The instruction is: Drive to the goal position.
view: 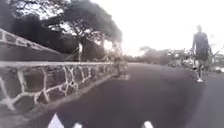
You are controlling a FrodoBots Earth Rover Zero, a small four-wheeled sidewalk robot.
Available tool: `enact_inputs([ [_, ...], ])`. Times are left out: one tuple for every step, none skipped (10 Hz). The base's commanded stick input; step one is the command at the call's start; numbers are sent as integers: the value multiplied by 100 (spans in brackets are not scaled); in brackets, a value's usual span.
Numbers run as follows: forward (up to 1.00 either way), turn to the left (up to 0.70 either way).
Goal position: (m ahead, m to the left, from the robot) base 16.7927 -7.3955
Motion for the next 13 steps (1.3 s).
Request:
enact_inputs([
  [70,-33],
  [70,-33],
  [70,-33],
  [70,-33],
  [70,-33],
  [70,-33],
  [70,-33],
  [70,-33],
  [70,-33],
  [70,-33],
  [70,-33],
  [70,-33],
  [70,0],
])
